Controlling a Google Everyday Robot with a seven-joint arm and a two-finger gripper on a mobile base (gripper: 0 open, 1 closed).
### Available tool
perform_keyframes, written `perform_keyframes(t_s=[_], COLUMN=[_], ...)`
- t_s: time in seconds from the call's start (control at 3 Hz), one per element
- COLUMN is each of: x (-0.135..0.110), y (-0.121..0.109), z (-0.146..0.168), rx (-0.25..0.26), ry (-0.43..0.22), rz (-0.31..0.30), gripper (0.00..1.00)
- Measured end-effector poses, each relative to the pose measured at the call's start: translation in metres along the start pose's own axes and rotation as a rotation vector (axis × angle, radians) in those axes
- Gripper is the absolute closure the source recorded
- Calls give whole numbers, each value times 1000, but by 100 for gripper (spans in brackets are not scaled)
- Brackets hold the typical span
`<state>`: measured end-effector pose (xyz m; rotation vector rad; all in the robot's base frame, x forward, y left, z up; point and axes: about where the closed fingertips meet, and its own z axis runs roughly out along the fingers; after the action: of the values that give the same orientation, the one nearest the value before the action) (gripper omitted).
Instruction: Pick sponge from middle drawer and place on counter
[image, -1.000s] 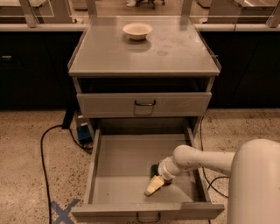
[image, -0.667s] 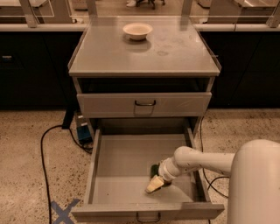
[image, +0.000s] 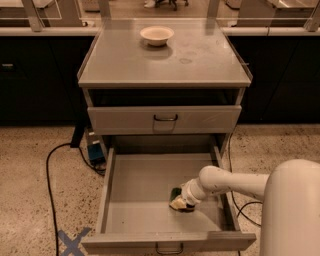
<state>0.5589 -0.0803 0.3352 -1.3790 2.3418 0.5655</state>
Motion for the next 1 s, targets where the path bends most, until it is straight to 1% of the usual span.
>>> perform_keyframes(t_s=[0.33, 0.67, 1.0], x=[-5, -7, -42], y=[1, 2, 16], z=[-7, -10, -43], rx=[0, 0, -48], ry=[0, 0, -30], rz=[0, 0, -19], gripper=[88, 100, 100])
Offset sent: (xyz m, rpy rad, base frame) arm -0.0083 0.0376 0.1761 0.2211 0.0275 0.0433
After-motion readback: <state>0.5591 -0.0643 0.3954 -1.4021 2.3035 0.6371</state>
